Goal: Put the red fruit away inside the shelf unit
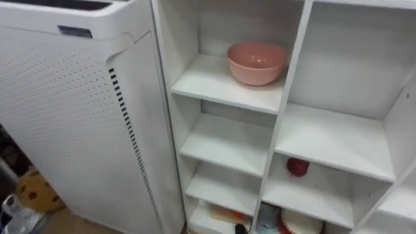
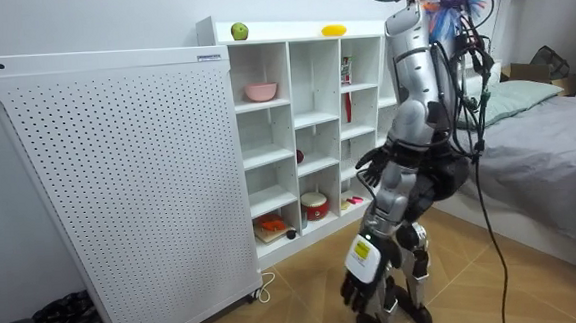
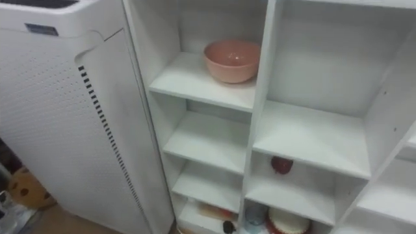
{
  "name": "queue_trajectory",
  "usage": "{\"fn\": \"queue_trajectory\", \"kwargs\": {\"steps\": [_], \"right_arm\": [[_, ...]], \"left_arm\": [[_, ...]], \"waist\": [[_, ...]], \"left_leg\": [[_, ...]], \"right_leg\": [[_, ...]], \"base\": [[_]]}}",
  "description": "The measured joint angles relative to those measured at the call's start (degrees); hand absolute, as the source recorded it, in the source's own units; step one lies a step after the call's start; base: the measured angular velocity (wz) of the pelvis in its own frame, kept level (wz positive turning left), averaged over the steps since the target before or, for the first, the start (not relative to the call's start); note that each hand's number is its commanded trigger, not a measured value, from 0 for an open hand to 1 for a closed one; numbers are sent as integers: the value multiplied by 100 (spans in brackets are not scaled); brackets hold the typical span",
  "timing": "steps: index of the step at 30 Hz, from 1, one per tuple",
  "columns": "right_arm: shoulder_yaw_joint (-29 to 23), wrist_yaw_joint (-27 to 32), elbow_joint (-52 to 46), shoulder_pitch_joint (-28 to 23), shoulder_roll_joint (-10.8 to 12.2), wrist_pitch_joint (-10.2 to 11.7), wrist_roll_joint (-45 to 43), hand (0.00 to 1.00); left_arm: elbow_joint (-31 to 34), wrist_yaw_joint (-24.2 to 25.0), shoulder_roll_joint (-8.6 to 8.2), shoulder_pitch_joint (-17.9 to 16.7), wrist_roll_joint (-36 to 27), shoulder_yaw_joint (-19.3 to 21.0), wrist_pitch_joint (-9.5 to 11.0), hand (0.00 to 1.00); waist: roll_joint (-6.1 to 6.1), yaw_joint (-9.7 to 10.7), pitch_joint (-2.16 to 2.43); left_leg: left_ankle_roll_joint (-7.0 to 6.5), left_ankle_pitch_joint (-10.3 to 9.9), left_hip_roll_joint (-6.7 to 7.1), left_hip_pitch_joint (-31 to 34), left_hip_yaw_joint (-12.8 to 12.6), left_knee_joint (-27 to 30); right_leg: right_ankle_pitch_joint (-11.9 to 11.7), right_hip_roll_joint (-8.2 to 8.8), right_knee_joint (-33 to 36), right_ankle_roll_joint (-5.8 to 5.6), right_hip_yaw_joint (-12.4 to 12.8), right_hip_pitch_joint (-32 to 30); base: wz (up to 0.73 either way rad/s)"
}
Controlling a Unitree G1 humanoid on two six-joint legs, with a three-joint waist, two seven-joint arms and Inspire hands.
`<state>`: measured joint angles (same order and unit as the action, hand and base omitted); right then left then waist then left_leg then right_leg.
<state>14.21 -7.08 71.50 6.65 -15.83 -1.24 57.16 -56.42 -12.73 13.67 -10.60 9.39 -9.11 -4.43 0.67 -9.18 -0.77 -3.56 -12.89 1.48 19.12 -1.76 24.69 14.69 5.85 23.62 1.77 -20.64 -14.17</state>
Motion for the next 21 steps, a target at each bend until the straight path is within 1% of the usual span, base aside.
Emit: {"fn": "queue_trajectory", "kwargs": {"steps": [1, 2, 3, 4, 5, 6, 7, 9, 10, 11, 12, 13, 14, 15, 16, 17, 20, 21], "right_arm": [[-5, -5, -20, -244, 46, -1, -19, 0], [-53, -13, -24, -451, 83, -2, -108, 0], [-93, -12, -22, -536, 102, -2, -139, 0], [-180, -25, -19, -699, 128, 8, -142, 0], [-213, -44, -15, -861, 155, 56, -86, 0], [-219, -55, -17, -926, 172, 69, -72, 0], [-271, -63, -28, -1042, 238, 75, -96, 0], [-435, -77, -47, -1148, 390, 72, -306, 0], [-564, -106, -36, -1198, 476, 68, -465, 0], [-630, -122, -20, -1232, 513, 59, -712, 0], [-658, -120, -10, -1239, 523, 54, -835, 0], [-660, -115, 8, -1274, 528, 55, -1012, 0], [-661, -110, 77, -1349, 534, 63, -1078, 0], [-662, -109, 138, -1349, 537, 67, -1095, 0], [-667, -103, 235, -1348, 540, 65, -1216, 0], [-681, -96, 303, -1357, 545, 55, -1386, 0], [-817, -100, 416, -1366, 589, 21, -1745, 0], [-888, -103, 458, -1372, 611, -7, -1892, 0]], "left_arm": [[-6, -57, -31, -93, 118, 99, 1, 0], [-21, -81, -52, -174, 285, 210, 29, 0], [-50, -110, -61, -191, 367, 248, 42, 0], [-97, -205, -93, -217, 451, 277, 64, 0], [-107, -264, -156, -239, 529, 366, 88, 0], [-115, -287, -183, -242, 563, 394, 100, 0], [-154, -302, -211, -246, 602, 430, 147, 0], [-147, -335, -241, -247, 621, 501, 158, 0], [-140, -340, -298, -242, 642, 588, 157, 0], [-143, -339, -381, -243, 635, 701, 149, 0], [-143, -338, -411, -248, 626, 728, 150, 0], [-143, -336, -438, -248, 596, 738, 153, 0], [-143, -337, -475, -229, 588, 822, 187, 0], [-137, -340, -510, -216, 589, 904, 205, 0], [-132, -349, -587, -188, 589, 1047, 221, 0], [-132, -348, -653, -154, 589, 1148, 225, 0], [-133, -339, -692, -109, 590, 1162, 226, 0], [-140, -334, -697, -62, 591, 1164, 226, 0]], "waist": [[42, 124, 34], [83, 222, 51], [104, 279, 65], [124, 345, 74], [133, 418, 73], [142, 430, 62], [173, 444, 55], [203, 587, 46], [223, 632, 50], [212, 686, 49], [213, 726, 45], [180, 762, 39], [177, 775, 38], [176, 773, 36], [175, 775, 35], [169, 780, 40], [173, 815, 39], [177, 858, 36]], "left_leg": [[-4, 34, 25, -257, -17, -190], [-3, 54, 26, -502, -81, -343], [-2, 54, 25, -640, -111, -423], [0, 52, 17, -900, -147, -583], [1, 52, 17, -1156, -167, -741], [1, 52, 17, -1275, -207, -803], [13, 45, 12, -1501, -282, -949], [32, 31, 12, -1690, -300, -1087], [36, 29, 1, -1797, -377, -1161], [41, 26, -8, -1923, -444, -1250], [42, 26, -6, -1998, -461, -1300], [41, 26, 3, -2126, -486, -1362], [42, 26, 5, -2247, -531, -1422], [42, 26, 6, -2301, -547, -1445], [42, 26, 10, -2386, -577, -1483], [41, 26, 13, -2435, -591, -1525], [40, 25, 8, -2513, -610, -1546], [39, 25, 7, -2586, -618, -1572]], "right_leg": [[-23, -3, -151, -37, 0, 243], [-43, -12, -268, -69, 12, 463], [-49, -24, -341, -80, 25, 576], [-90, -74, -532, -112, 49, 837], [-130, -119, -721, -141, 78, 1104], [-136, -133, -791, -150, 113, 1207], [-140, -164, -871, -156, 211, 1366], [-147, -199, -998, -169, 289, 1531], [-152, -228, -1047, -177, 376, 1590], [-172, -279, -1128, -193, 482, 1682], [-179, -286, -1167, -200, 509, 1751], [-184, -298, -1230, -207, 578, 1848], [-194, -309, -1302, -223, 684, 1939], [-198, -317, -1317, -227, 728, 1971], [-199, -320, -1325, -230, 833, 2011], [-204, -327, -1335, -237, 881, 2024], [-237, -343, -1396, -248, 924, 2119], [-239, -347, -1394, -248, 943, 2139]], "base": [[0], [-5], [-12], [-14], [-16], [-27], [-30], [-21], [-25], [-29], [-23], [-17], [-18], [-23], [-20], [-18], [-7], [-11]]}}
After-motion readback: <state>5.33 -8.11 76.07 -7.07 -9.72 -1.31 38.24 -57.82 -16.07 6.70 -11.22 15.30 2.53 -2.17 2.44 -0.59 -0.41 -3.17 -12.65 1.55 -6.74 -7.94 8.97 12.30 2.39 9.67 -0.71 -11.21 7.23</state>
